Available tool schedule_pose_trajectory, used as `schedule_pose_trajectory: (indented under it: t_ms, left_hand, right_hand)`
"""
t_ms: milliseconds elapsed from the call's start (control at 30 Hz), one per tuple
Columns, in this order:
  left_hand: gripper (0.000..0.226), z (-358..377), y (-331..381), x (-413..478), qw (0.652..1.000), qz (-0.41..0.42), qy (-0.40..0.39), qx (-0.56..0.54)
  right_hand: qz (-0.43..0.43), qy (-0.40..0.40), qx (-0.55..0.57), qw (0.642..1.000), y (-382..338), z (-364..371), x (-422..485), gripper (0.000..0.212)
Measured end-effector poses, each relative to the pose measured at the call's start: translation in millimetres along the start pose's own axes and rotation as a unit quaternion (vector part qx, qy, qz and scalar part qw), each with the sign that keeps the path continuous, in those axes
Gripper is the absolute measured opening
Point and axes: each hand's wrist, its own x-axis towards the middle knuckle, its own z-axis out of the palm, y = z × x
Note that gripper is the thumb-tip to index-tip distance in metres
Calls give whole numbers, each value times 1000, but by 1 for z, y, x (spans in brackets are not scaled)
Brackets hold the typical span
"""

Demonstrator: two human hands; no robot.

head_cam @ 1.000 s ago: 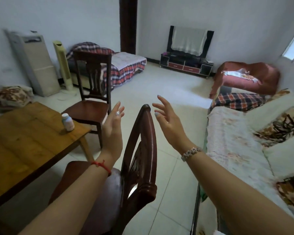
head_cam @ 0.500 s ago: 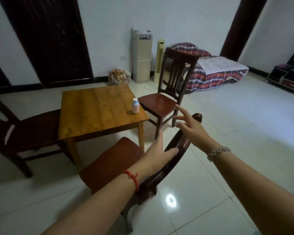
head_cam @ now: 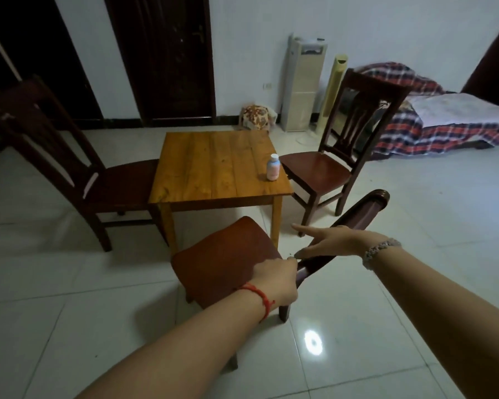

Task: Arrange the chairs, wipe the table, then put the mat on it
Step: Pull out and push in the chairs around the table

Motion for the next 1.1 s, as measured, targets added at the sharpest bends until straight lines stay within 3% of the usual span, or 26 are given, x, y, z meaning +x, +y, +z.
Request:
schedule_pose_trajectory:
  t_ms: [167, 467, 567, 667, 733, 867, 1100]
  left_hand:
    - [32, -1, -3, 0, 1000, 20, 14, 4]
    - [36, 1, -10, -2, 999, 26, 1, -20]
    - [40, -2, -16, -6, 1000, 27, -7, -13]
    - [41, -7, -27, -12, 1000, 24, -11, -11]
    - [40, -11, -38, -18, 1000, 21, -14, -11]
    - [52, -15, -66, -34, 1000, 14, -23, 0]
    - [56, -14, -119, -63, 998, 41, -30, 40]
  right_hand:
    - [14, -101, -33, 994, -3, -11, 3, 74]
    - [7, -133, -128, 983, -14, -9, 1, 83]
    - [-6, -88, -197, 977, -20, -2, -4, 80]
    - [-42, 19, -273, 961, -17, 9, -8, 69]
    - [-71, 100, -287, 950, -14, 16, -5, 62]
    - [-120, 185, -279, 934, -24, 33, 2, 61]
    - [-106, 178, -279, 938, -71, 62, -3, 25]
